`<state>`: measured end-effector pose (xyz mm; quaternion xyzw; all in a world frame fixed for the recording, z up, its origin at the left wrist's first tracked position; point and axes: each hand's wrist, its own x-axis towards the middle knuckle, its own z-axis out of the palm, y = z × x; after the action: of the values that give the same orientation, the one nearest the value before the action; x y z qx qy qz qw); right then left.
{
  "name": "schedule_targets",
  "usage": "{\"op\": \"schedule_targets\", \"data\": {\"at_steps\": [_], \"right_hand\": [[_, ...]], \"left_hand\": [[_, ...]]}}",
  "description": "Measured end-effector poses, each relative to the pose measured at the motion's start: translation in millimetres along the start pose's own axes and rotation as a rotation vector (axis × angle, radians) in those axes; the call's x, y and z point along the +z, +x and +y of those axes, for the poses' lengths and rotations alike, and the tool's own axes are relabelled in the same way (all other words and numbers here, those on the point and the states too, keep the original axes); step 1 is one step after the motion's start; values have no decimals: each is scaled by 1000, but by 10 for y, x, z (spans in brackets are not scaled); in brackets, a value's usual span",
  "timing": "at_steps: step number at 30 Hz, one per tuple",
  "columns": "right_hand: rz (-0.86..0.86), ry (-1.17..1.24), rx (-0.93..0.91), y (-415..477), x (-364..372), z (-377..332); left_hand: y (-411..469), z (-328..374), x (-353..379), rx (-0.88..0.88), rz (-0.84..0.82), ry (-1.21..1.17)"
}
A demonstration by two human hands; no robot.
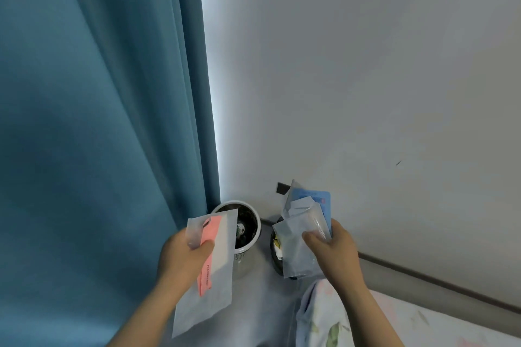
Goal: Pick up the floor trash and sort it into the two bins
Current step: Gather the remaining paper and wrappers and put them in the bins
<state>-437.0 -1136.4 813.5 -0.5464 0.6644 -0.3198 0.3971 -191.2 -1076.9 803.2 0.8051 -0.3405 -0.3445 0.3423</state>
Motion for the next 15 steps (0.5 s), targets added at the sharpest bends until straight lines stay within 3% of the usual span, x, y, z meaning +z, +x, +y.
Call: {"op": "schedule_targets", "data": {"at_steps": [15], "right_hand": [[-126, -125, 95, 1124, 240, 230]], "left_hand": [[867, 283, 499, -49, -1, 22]]}}
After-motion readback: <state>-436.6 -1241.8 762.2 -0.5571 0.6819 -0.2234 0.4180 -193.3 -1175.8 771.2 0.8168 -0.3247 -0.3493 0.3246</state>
